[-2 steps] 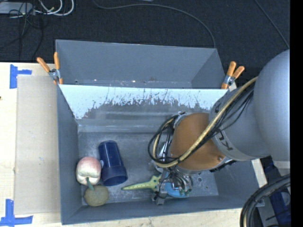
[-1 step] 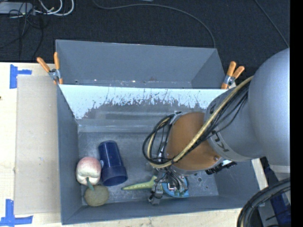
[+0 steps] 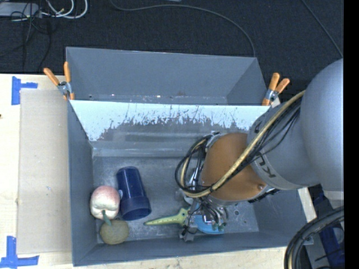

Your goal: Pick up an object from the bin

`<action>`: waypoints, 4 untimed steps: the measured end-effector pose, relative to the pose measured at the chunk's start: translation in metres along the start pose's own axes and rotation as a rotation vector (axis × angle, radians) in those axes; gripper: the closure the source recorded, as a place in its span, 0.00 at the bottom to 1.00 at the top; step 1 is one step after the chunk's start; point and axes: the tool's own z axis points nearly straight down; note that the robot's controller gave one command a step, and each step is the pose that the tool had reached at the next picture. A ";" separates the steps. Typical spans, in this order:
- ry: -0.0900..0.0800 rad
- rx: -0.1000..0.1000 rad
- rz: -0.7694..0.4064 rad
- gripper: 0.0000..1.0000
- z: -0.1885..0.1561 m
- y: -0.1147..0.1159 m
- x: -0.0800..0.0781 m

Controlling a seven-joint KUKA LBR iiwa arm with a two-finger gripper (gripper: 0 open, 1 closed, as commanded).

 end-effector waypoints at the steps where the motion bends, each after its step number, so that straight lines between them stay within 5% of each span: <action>1: 0.018 0.005 0.157 1.00 -0.002 -0.011 0.011; 2: 0.018 0.004 0.160 1.00 -0.002 -0.011 0.011; 3: 0.017 0.004 0.157 1.00 -0.070 -0.011 0.009; 4: 0.013 0.004 0.158 1.00 -0.057 -0.011 0.008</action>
Offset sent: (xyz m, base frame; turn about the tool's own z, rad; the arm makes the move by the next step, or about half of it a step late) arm 0.0000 0.0000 0.0000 0.0000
